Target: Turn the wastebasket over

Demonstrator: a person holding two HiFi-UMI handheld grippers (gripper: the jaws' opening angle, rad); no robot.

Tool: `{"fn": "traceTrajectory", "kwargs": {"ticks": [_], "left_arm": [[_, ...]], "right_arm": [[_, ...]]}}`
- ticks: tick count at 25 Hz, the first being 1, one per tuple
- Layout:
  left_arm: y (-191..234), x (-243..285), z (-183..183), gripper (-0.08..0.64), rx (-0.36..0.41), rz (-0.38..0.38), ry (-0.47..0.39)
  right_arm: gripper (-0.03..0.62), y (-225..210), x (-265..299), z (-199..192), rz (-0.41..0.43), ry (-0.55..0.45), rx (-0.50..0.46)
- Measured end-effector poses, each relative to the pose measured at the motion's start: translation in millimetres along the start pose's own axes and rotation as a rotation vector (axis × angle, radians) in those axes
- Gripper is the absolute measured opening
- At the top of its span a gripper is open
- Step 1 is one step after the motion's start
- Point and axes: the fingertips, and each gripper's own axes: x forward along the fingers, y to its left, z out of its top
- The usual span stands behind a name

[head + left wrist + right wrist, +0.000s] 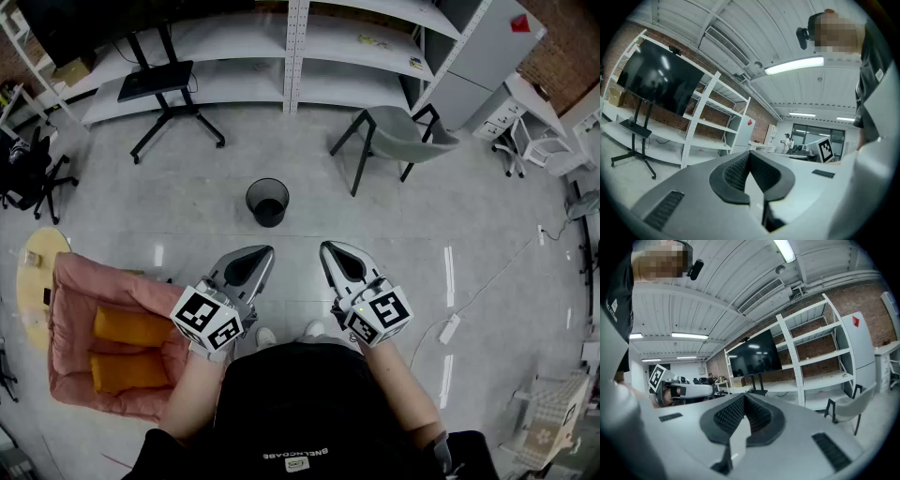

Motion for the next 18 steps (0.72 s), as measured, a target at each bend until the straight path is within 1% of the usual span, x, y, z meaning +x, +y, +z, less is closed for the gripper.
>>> {"fn": "traceTrajectory", "kwargs": {"ticks": [6,10,15,18], "left_arm": [[-15.2,21.5,-7.5,0.012,0.005,-0.001,0.017],[-29.1,38.6,-11.8,0.012,0.009,0.004,0.024],[-46.4,60.3,-17.4,0.012,-0.012,0.02,0.019],[-53.5,67.2,-22.6,0.012,-0.016,0.034,0.017]], "right_arm": [[0.008,-17.5,-13.9,-0.1,0.011,-0.001,0.006],[0.008,-31.1,-25.9,2.7,0.032,-0.017,0.014],[0.009,-48.9,-45.1,14.5,0.105,-0.08,0.083],[0.009,-62.4,-54.5,12.7,0.097,-0.086,0.103]]}}
